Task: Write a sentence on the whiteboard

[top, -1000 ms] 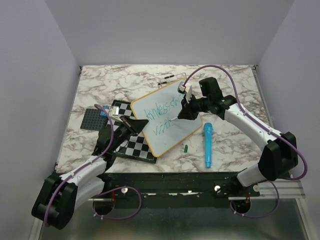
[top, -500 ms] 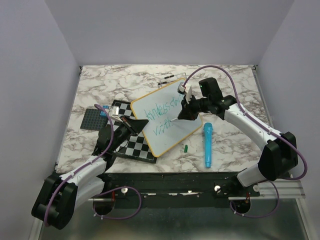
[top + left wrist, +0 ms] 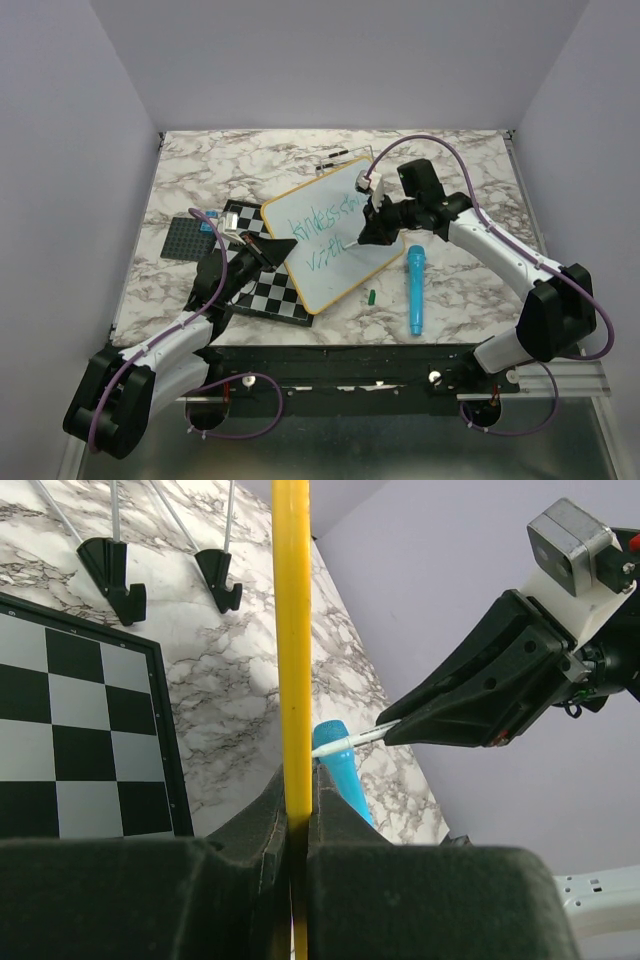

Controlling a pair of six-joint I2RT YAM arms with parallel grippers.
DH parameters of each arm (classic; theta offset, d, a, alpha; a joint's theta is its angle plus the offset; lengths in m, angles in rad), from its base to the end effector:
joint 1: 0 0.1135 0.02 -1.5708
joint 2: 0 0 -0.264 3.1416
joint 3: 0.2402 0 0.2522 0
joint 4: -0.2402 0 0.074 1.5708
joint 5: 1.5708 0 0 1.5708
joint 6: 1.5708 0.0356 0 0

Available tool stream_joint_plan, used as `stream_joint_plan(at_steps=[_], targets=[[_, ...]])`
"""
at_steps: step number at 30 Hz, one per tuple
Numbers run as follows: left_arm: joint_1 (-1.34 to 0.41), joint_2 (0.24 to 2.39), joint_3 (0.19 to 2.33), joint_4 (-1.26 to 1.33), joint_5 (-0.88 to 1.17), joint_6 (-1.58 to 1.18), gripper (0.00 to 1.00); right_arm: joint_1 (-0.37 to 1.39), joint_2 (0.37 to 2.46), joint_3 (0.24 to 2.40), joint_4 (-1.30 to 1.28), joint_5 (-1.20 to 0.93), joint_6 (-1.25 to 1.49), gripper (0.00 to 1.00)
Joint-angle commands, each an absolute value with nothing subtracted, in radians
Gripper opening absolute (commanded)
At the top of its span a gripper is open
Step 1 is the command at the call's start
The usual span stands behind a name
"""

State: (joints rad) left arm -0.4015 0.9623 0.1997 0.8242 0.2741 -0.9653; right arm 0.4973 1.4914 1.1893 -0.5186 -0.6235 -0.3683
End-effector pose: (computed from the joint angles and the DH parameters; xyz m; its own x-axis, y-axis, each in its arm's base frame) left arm 0.1764 -0.0854 0.2109 -0.4815 -0.6555 -0.5818 0.4023 0.4245 -0.8112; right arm 0.2721 0.1714 0.2858 -0.3345 -0.5141 -0.7898 -0.9192 0.3629 0.1531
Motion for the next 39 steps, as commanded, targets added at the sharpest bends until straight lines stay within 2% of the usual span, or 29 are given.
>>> stream_joint_plan(at_steps=[1,14,22,39], targets=[[-0.410,0.930,0.212,0.969,0.302,-0.969,0.00,0.495,1.480,1.170,-0.548,-0.618,-0.393,0.01],[-0.410,0.927,0.212,0.953,0.313,-0.945,0.00,0.476,1.358,1.210,-0.548,-0.629,-0.365,0.01],[-0.408,0.887,0.230,0.858,0.348,-0.844,0.00,0.390,1.301,1.092,-0.419,-0.755,-0.327,0.01],[-0.408,0.874,0.245,0.798,0.388,-0.796,0.00,0.357,1.273,1.025,-0.371,-0.861,-0.362,0.01]])
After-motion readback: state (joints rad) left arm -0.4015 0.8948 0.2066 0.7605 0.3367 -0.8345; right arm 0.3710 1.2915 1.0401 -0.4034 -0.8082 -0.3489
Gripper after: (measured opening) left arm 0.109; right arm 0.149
